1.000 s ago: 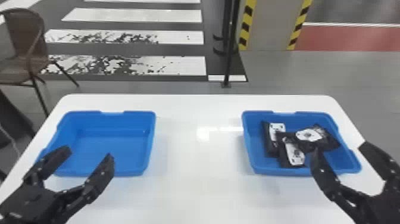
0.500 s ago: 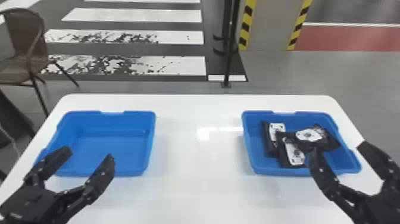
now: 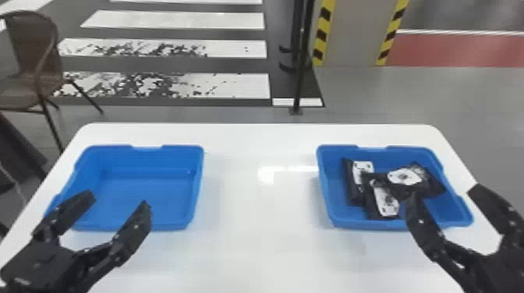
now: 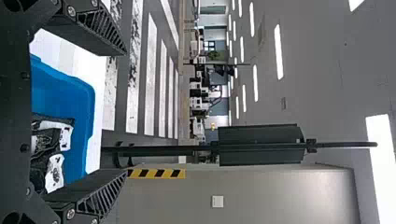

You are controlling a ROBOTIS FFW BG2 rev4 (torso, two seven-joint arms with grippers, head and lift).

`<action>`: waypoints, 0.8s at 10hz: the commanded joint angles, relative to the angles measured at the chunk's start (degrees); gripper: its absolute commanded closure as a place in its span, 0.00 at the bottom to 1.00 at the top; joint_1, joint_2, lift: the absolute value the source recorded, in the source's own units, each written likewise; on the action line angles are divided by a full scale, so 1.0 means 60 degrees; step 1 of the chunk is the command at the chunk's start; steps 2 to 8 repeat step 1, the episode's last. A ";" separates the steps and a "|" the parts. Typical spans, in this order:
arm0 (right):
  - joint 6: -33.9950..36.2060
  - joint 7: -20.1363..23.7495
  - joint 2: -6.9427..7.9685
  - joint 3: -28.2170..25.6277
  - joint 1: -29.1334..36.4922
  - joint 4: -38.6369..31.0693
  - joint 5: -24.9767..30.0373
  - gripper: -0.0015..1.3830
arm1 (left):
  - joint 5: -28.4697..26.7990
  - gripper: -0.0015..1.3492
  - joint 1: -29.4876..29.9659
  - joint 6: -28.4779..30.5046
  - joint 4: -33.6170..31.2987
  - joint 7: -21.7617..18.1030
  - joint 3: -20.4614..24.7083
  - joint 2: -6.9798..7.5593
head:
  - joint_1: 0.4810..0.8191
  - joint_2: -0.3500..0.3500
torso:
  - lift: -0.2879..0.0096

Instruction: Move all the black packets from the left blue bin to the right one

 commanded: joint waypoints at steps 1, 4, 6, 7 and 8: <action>-0.0021 0.0001 -0.0015 0.0014 0.0000 -0.0022 -0.0018 0.09 | 0.0000 0.11 -0.0001 0.0000 0.0000 0.0000 -0.0001 -0.0025 | 0.63 0.47 | 0.50; -0.0021 0.0001 -0.0015 0.0014 0.0000 -0.0022 -0.0018 0.09 | 0.0000 0.11 -0.0001 0.0000 0.0000 0.0000 -0.0001 -0.0025 | 0.63 0.47 | 0.50; -0.0021 0.0001 -0.0015 0.0014 0.0000 -0.0022 -0.0018 0.09 | 0.0000 0.11 -0.0001 0.0000 0.0000 0.0000 -0.0001 -0.0025 | 0.63 0.47 | 0.50; -0.0021 0.0001 -0.0015 0.0014 0.0000 -0.0022 -0.0018 0.09 | 0.0000 0.11 -0.0001 0.0000 0.0000 0.0000 -0.0001 -0.0025 | 0.63 0.47 | 0.50; -0.0021 0.0001 -0.0015 0.0014 0.0000 -0.0022 -0.0018 0.09 | 0.0000 0.11 -0.0001 0.0000 0.0000 0.0000 -0.0001 -0.0025 | 0.63 0.47 | 0.50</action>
